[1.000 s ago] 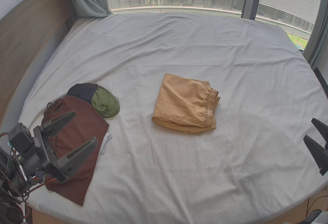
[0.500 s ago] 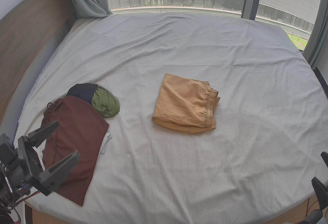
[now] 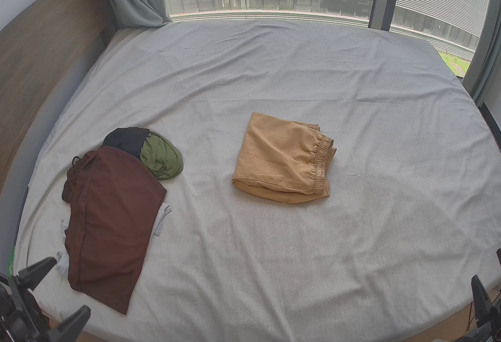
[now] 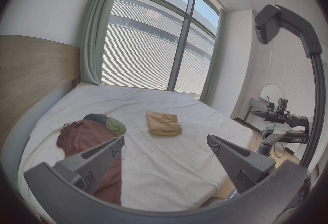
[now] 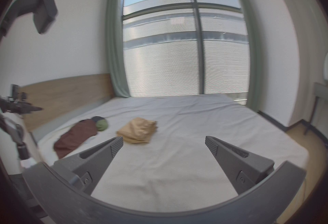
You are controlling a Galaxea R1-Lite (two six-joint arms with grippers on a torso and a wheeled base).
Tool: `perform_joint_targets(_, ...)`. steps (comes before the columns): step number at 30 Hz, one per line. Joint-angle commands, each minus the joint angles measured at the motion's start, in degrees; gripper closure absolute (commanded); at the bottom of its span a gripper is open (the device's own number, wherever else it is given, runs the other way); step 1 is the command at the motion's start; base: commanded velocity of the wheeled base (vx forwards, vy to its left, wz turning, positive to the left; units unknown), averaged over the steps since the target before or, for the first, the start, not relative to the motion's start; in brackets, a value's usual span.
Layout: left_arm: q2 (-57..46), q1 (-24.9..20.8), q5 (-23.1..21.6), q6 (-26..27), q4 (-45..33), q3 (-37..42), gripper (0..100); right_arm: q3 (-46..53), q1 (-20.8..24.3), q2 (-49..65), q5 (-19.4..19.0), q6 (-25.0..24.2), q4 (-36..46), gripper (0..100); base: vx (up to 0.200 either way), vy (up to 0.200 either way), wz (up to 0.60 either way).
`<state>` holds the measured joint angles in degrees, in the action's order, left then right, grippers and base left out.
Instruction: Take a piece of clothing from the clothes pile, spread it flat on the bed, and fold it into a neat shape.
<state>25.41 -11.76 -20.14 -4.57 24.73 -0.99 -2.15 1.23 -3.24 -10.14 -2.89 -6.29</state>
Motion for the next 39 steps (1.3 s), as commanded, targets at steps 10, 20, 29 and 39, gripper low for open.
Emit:
perform_joint_targets(10, -23.4, 12.2, 9.0, 2.3, -20.7, 1.0, 0, 2.1, -1.0, 2.9, 7.9, 0.4, 2.5, 0, 0.000, 0.000, 0.00)
perform_joint_targets(20, -25.3, 11.5, 19.5, 6.9, -24.4, 1.0, 0, 2.1, -1.0, 2.9, 7.4, 2.9, 2.4, 0, 0.000, 0.000, 0.00)
perform_joint_targets(29, -25.2, 11.4, 20.1, 5.1, -24.7, 0.9, 0, 2.1, -0.9, 3.0, 4.8, 1.1, 2.8, 0, 0.000, 0.000, 0.00)
perform_joint_targets(39, -25.3, 11.5, 20.1, 5.0, -24.8, 0.9, 0, 2.0, -1.0, 2.9, 11.7, 2.2, 7.5, 0, 0.000, 0.000, 0.00)
